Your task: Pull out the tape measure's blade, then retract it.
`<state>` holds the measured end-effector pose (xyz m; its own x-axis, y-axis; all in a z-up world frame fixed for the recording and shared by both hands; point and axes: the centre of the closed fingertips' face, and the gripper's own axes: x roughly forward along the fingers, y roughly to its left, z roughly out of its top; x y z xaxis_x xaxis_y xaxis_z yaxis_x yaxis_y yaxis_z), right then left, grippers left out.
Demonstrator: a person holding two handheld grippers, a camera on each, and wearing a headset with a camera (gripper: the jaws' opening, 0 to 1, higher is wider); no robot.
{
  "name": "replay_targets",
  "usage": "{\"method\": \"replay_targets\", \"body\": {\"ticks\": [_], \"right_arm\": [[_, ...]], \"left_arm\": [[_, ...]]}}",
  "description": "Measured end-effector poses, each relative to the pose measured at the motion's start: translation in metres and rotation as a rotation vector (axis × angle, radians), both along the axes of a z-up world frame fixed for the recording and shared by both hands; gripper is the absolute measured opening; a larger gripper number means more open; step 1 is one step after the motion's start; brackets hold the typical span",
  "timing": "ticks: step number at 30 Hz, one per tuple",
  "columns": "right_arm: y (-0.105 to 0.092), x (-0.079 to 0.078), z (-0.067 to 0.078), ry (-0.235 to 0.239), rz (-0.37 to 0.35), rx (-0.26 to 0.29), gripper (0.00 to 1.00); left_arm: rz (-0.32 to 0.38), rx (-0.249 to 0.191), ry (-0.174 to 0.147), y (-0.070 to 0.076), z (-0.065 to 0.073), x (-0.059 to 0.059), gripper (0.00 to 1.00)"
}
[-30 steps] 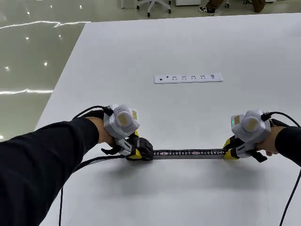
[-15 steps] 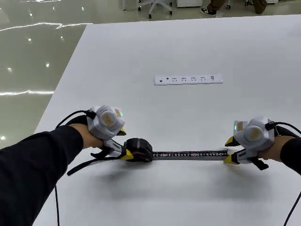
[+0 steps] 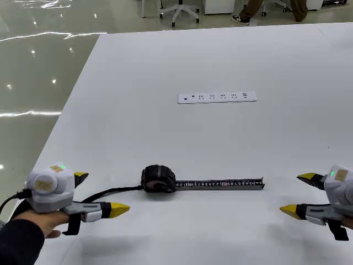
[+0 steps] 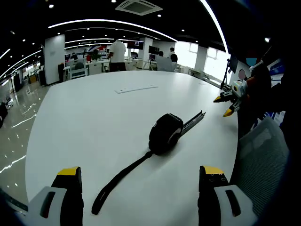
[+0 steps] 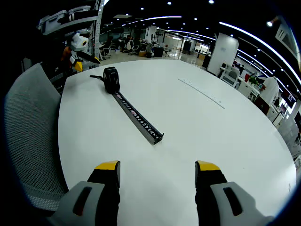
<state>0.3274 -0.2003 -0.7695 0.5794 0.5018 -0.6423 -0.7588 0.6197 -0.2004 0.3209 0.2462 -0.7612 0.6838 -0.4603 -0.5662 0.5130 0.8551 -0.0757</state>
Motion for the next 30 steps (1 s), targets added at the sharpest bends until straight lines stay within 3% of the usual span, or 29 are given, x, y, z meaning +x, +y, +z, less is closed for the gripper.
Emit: {"method": "replay_targets", "body": {"ticks": [1, 3, 4, 5, 8, 9, 12, 14, 15, 16, 17, 20, 23, 27, 30], "right_arm": [[-0.003, -0.004, 0.0, 0.004, 0.015, 0.007, 0.65], [-0.012, -0.009, 0.006, -0.017, -0.026, 0.014, 0.71], [-0.015, -0.011, 0.009, -0.01, -0.06, 0.043, 0.75], [-0.018, -0.014, 0.014, -0.001, -0.091, 0.082, 0.81], [-0.029, -0.024, 0.028, -0.013, -0.142, 0.121, 0.85], [-0.032, -0.027, 0.029, -0.014, -0.143, 0.116, 0.87], [-0.046, -0.041, 0.034, -0.016, -0.174, 0.117, 0.97], [-0.057, -0.044, 0.036, -0.023, -0.231, 0.158, 1.0], [-0.06, -0.051, 0.037, -0.015, -0.229, 0.162, 1.0], [-0.062, -0.055, 0.036, -0.012, -0.23, 0.155, 1.0], [-0.065, -0.061, 0.033, -0.011, -0.227, 0.131, 1.0], [-0.067, -0.074, 0.03, 0.01, -0.225, 0.13, 1.0], [-0.066, -0.082, 0.03, 0.013, -0.233, 0.132, 1.0], [-0.061, -0.087, 0.031, 0.022, -0.247, 0.155, 1.0], [-0.057, -0.091, 0.034, 0.007, -0.235, 0.143, 1.0]], "left_arm": [[0.016, -0.007, -0.014, 0.002, 0.004, -0.004, 1.0], [0.04, -0.022, -0.062, 0.007, 0.014, -0.012, 1.0], [0.038, -0.03, -0.108, 0.007, 0.022, -0.013, 1.0], [0.059, -0.041, -0.134, 0.011, 0.027, -0.014, 1.0], [0.067, -0.048, -0.091, 0.016, 0.024, -0.023, 1.0], [0.057, -0.072, -0.065, 0.013, 0.023, -0.028, 1.0], [0.046, -0.047, -0.07, 0.012, 0.024, -0.036, 1.0], [0.049, -0.041, -0.072, 0.014, 0.026, -0.04, 1.0], [0.056, -0.047, -0.079, 0.016, 0.029, -0.043, 1.0], [0.069, -0.08, -0.092, 0.016, 0.033, -0.043, 1.0], [0.073, -0.078, -0.09, 0.019, 0.034, -0.046, 1.0], [0.08, -0.082, -0.078, 0.021, 0.031, -0.051, 1.0], [0.078, -0.067, -0.086, 0.023, 0.032, -0.052, 1.0], [0.065, -0.065, -0.09, 0.02, 0.034, -0.051, 1.0], [0.05, -0.068, -0.089, 0.016, 0.037, -0.053, 1.0]]}}
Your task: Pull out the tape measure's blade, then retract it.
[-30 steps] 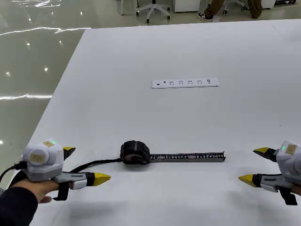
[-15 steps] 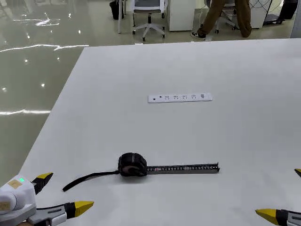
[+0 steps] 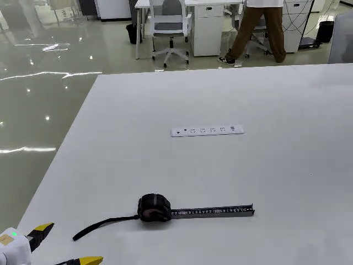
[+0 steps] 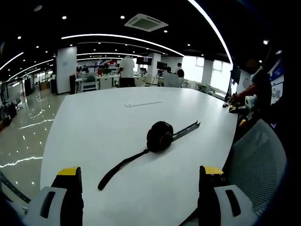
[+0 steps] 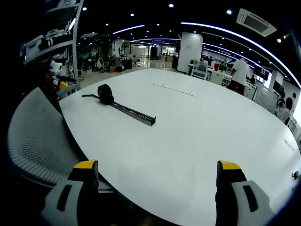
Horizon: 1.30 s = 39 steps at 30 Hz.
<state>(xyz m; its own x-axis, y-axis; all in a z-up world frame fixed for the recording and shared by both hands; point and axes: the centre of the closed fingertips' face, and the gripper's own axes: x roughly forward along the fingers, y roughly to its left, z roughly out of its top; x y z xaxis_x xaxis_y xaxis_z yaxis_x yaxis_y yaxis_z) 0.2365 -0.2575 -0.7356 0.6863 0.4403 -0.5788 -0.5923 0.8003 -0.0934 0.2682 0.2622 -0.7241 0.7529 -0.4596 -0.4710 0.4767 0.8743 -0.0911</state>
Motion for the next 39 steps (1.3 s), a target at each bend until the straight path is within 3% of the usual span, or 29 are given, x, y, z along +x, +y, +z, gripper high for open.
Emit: {"method": "replay_targets", "body": {"ticks": [1, 2, 3, 4, 6, 7, 9, 10, 13, 20, 23, 24, 27, 29, 39], "right_arm": [[0.0, -0.001, 0.0, -0.004, 0.006, -0.008, 1.0], [-0.001, -0.002, -0.001, -0.005, 0.017, -0.026, 1.0], [-0.002, -0.002, -0.001, -0.01, 0.023, -0.02, 1.0], [-0.001, -0.002, 0.001, -0.013, 0.025, 0.0, 1.0], [-0.004, -0.002, 0.0, 0.011, 0.001, 0.018, 1.0], [-0.003, -0.003, -0.001, 0.016, -0.001, 0.016, 1.0], [-0.002, -0.005, -0.002, 0.021, 0.005, 0.011, 1.0], [0.001, -0.007, -0.003, 0.026, 0.012, 0.012, 1.0], [0.005, -0.01, -0.005, 0.039, 0.023, 0.009, 1.0], [0.003, -0.007, -0.008, 0.045, 0.014, 0.012, 1.0], [-0.002, -0.003, -0.008, 0.039, 0.006, 0.008, 1.0], [-0.002, -0.002, -0.007, 0.035, 0.002, 0.009, 1.0], [-0.001, 0.0, -0.005, 0.02, 0.006, 0.007, 1.0], [0.001, 0.0, -0.005, 0.018, 0.012, 0.005, 1.0], [0.005, -0.002, -0.002, -0.001, 0.02, 0.003, 1.0]], "left_arm": [[-0.006, -0.017, 0.011, -0.003, 0.0, -0.002, 1.0], [0.003, -0.046, 0.076, -0.005, -0.005, -0.008, 1.0], [0.004, -0.078, 0.098, -0.009, -0.006, -0.012, 1.0], [0.007, -0.083, 0.08, -0.009, -0.005, -0.01, 1.0], [-0.022, -0.03, 0.043, -0.011, -0.011, -0.013, 1.0], [-0.032, -0.033, 0.031, -0.014, -0.013, -0.015, 1.0], [-0.041, -0.042, 0.037, -0.015, -0.019, -0.018, 1.0], [-0.047, 0.004, 0.048, -0.012, -0.023, -0.02, 1.0], [-0.06, -0.004, 0.042, -0.013, -0.022, -0.02, 1.0], [-0.019, 0.007, 0.046, -0.001, -0.015, -0.009, 1.0], [0.0, 0.05, 0.043, 0.005, -0.018, -0.004, 1.0], [0.014, 0.043, 0.054, 0.006, -0.018, -0.003, 1.0], [0.044, 0.014, 0.043, 0.008, -0.011, 0.002, 1.0], [0.051, -0.007, 0.044, 0.005, -0.007, 0.003, 1.0], [0.036, 0.014, 0.029, -0.012, 0.0, 0.002, 1.0]]}}
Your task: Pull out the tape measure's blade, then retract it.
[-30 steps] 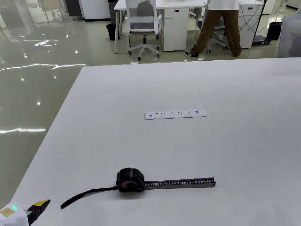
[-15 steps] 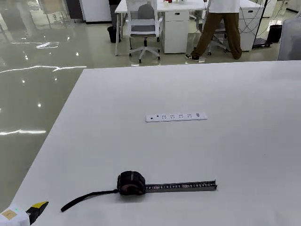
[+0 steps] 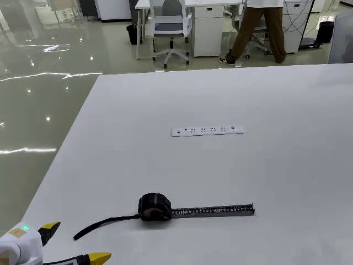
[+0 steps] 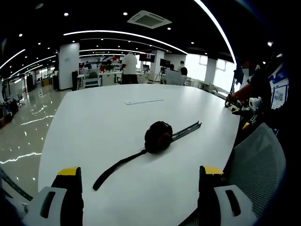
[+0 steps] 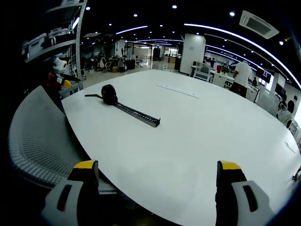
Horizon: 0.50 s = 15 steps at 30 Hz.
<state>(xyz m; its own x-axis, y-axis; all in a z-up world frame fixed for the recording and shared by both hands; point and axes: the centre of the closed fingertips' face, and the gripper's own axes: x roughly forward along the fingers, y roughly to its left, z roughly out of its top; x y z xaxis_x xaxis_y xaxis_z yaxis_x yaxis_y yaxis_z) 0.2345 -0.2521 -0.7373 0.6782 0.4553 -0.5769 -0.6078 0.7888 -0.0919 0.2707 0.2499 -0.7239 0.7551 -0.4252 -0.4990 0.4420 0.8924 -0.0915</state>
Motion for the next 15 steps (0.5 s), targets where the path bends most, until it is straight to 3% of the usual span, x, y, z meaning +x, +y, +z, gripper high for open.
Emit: {"method": "replay_targets", "body": {"ticks": [4, 12, 15], "right_arm": [[-0.004, 0.0, 0.0, 0.001, -0.015, -0.01, 1.0], [-0.001, 0.008, 0.015, -0.023, -0.025, 0.017, 1.0], [0.004, 0.01, 0.015, -0.021, -0.005, -0.001, 1.0]], "left_arm": [[-0.007, 0.006, -0.006, -0.002, 0.002, 0.006, 1.0], [-0.023, 0.009, -0.027, -0.007, 0.008, 0.02, 1.0], [-0.012, 0.012, -0.03, -0.008, 0.01, 0.024, 1.0]]}}
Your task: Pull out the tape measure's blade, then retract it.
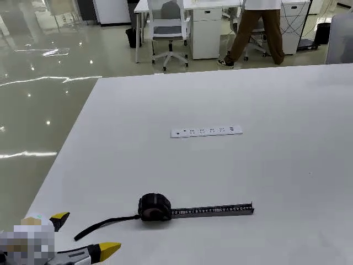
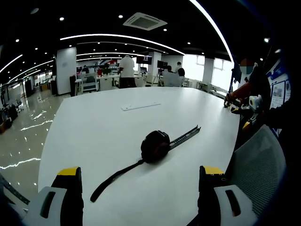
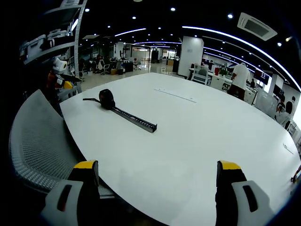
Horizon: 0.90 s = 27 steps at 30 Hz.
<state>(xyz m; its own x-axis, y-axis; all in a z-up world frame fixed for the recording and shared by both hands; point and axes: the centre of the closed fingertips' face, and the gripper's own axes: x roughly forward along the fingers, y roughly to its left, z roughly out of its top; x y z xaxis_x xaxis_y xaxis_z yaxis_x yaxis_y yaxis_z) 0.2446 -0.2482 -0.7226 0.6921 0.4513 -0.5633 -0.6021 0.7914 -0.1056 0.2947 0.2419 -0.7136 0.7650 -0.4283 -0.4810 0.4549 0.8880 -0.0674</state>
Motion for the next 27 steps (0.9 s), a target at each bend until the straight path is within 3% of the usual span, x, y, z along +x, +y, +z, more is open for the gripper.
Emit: {"method": "replay_targets", "body": {"ticks": [3, 8, 10, 15, 17, 19, 21, 22, 25, 27], "right_arm": [[0.004, 0.002, 0.001, 0.002, 0.026, -0.016, 1.0], [0.01, 0.01, 0.003, 0.002, 0.059, -0.038, 1.0], [0.013, 0.017, 0.002, 0.002, 0.075, -0.047, 1.0], [0.021, 0.035, -0.008, 0.035, 0.143, -0.103, 1.0], [0.025, 0.046, -0.008, 0.036, 0.159, -0.117, 1.0], [0.029, 0.057, -0.007, 0.035, 0.179, -0.125, 1.0], [0.036, 0.07, -0.005, 0.006, 0.237, -0.155, 0.99], [0.039, 0.075, -0.005, 0.001, 0.249, -0.16, 0.98], [0.049, 0.092, -0.015, 0.037, 0.295, -0.182, 0.96], [0.057, 0.103, -0.025, 0.064, 0.335, -0.204, 0.91]], "left_arm": [[0.015, -0.028, -0.005, -0.009, 0.006, -0.001, 1.0], [0.024, -0.02, 0.011, -0.021, 0.001, 0.002, 1.0], [0.058, -0.038, 0.033, -0.024, -0.004, 0.007, 1.0], [0.108, -0.041, 0.042, -0.046, -0.019, 0.017, 1.0], [0.17, -0.062, 0.053, -0.05, -0.026, 0.024, 1.0], [0.152, -0.049, 0.063, -0.062, -0.025, 0.027, 1.0], [0.142, -0.024, 0.019, -0.069, -0.017, 0.038, 1.0], [0.143, -0.018, 0.013, -0.072, -0.015, 0.042, 1.0], [0.178, -0.015, -0.014, -0.079, -0.019, 0.06, 1.0], [0.226, -0.04, -0.038, -0.084, -0.026, 0.069, 0.99]]}}
